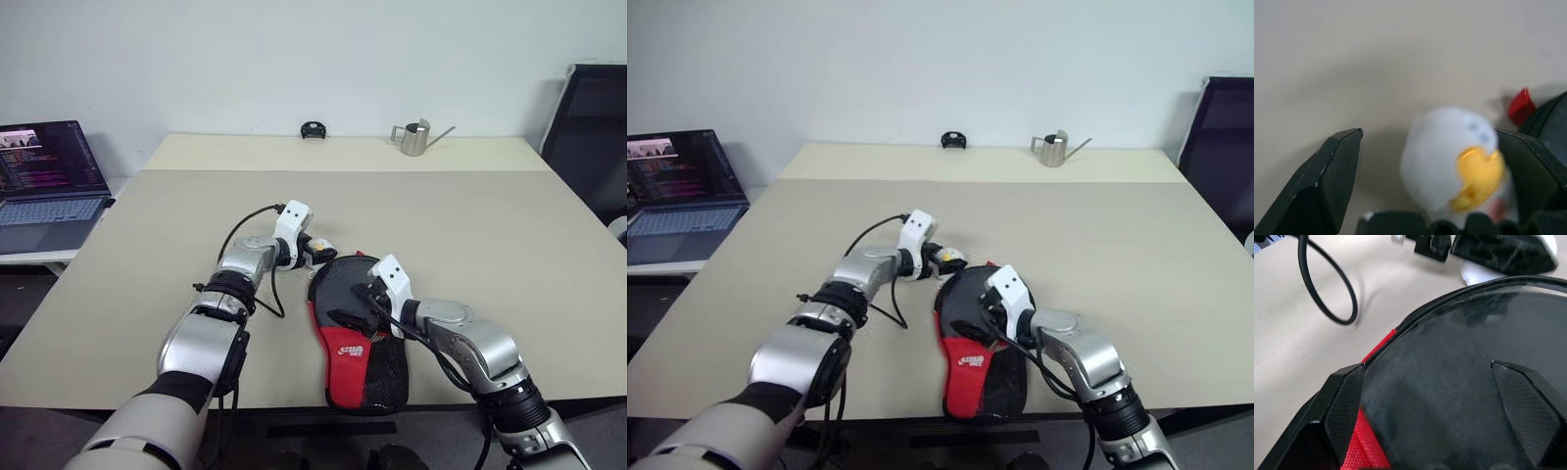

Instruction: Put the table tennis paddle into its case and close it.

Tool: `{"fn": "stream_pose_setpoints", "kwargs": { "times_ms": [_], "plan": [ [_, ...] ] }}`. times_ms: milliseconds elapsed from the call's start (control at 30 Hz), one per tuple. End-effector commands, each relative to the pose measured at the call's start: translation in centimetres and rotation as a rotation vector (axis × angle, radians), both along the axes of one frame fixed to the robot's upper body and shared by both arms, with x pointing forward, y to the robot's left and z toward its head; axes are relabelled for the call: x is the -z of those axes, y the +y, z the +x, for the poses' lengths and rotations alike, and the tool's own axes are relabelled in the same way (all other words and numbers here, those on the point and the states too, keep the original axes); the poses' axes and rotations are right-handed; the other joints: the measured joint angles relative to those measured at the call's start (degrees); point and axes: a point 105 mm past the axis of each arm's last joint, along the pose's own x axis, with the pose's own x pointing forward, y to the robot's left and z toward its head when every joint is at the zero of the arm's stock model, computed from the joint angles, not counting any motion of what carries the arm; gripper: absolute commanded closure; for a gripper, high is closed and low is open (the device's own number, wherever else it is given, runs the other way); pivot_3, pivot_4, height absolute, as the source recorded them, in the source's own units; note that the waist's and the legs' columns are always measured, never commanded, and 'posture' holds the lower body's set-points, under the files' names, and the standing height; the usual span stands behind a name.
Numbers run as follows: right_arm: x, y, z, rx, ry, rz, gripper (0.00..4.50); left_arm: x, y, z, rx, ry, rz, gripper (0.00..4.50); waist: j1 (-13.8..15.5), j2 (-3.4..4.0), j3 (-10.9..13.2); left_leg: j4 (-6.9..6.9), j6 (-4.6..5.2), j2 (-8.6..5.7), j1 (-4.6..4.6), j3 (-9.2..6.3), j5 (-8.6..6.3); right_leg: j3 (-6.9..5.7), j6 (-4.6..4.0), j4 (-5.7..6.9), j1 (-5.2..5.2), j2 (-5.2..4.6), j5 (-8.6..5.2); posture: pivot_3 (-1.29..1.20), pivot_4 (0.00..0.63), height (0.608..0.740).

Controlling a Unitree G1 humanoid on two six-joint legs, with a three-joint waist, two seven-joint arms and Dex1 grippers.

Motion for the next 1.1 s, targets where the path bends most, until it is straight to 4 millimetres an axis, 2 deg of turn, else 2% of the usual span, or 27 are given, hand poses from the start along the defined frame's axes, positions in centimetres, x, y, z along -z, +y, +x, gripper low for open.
{"fn": "stream_pose_setpoints", "kwargs": {
  "times_ms": [33, 167, 233, 300, 400, 567, 633, 700, 867, 1100],
  "plan": [
    [-1.3, 0.2, 0.0, 0.009, -0.045, 0.03, 0.01, 0.7, -0.6, -0.5, 0.048, 0.032, 0.022, 0.0, 0.04, -0.02, -0.01, 0.01, 0.0, 0.0, 0.01, 0.01, 0.0, 0.0, 0.0, 0.0, 0.0, 0.0, 0.0, 0.0, 0.15, 0.74],
    [-1.3, 0.1, 0.1, 0.028, -0.044, 0.032, 0.01, 1.9, -0.7, -1.1, 0.087, 0.063, 0.042, 0.0, 0.12, -0.02, -0.02, 0.01, 0.0, -0.01, 0.01, 0.01, 0.0, -0.01, 0.0, 0.0, 0.02, 0.0, 0.0, 0.0, 0.15, 0.74],
    [-1.2, 0.0, 0.3, 0.044, -0.04, 0.029, 0.0, 2.3, -0.8, -1.4, 0.106, 0.07, 0.044, 0.38, 0.12, -0.03, -0.02, 0.01, 0.0, -0.01, 0.01, 0.01, 0.0, 0.0, 0.0, 0.0, 0.02, 0.0, 0.0, 0.0, 0.15, 0.74],
    [-1.1, -0.2, 0.5, 0.058, -0.043, 0.021, 0.0, 2.4, -0.9, -1.6, 0.118, 0.074, 0.036, 0.9, 0.13, -0.04, -0.04, 0.01, 0.0, -0.01, 0.01, 0.01, 0.0, 0.01, 0.0, 0.0, 0.02, 0.0, 0.0, 0.0, 0.15, 0.74],
    [-1.1, -0.7, 0.9, 0.081, -0.044, 0.009, 0.0, 2.5, -0.8, -1.9, 0.144, 0.074, 0.039, 1.94, 0.13, -0.04, -0.04, 0.01, 0.0, -0.01, 0.03, 0.0, 0.0, 0.02, 0.0, 0.01, 0.04, -0.01, 0.0, 0.0, 0.15, 0.74],
    [-0.8, -1.1, 1.1, 0.101, -0.041, -0.007, 0.0, 2.3, 0.2, -1.9, 0.132, 0.058, 0.028, 3.56, 0.08, -0.04, -0.04, 0.01, 0.0, 0.0, 0.06, 0.0, 0.0, 0.04, 0.0, 0.03, 0.05, 0.0, 0.0, 0.0, 0.15, 0.74],
    [-0.6, -1.1, 1.1, 0.103, -0.039, -0.009, 0.0, 2.1, 0.7, -1.7, 0.113, 0.045, 0.021, 4.07, 0.01, -0.04, -0.05, 0.01, 0.0, 0.0, 0.07, 0.01, 0.0, 0.05, 0.0, 0.04, 0.05, 0.0, 0.0, 0.0, 0.15, 0.74],
    [-0.4, -1.1, 1.1, 0.108, -0.036, -0.012, 0.0, 1.7, 1.1, -1.6, 0.103, 0.033, 0.012, 4.23, -0.1, -0.03, -0.05, 0.01, 0.0, 0.01, 0.09, 0.01, 0.0, 0.05, 0.0, 0.06, 0.05, 0.01, 0.0, 0.0, 0.15, 0.74],
    [-0.3, -0.7, 1.2, 0.096, -0.033, -0.009, 0.0, 0.8, 2.3, -1.9, 0.106, 0.013, -0.009, 4.23, -0.47, -0.03, -0.05, 0.01, 0.0, 0.05, 0.11, 0.03, 0.0, 0.14, 0.0, 0.08, 0.03, 0.06, 0.0, 0.0, 0.15, 0.74],
    [2.5, -0.6, 1.1, 0.025, -0.032, -0.182, 0.0, 0.1, 3.2, -2.6, 0.112, 0.01, -0.006, 4.23, -0.84, -0.04, -0.06, 0.0, 0.0, 0.06, 0.13, 0.02, 0.0, 0.18, 0.0, 0.09, 0.03, 0.07, 0.0, 0.0, 0.15, 0.74]
  ]
}}
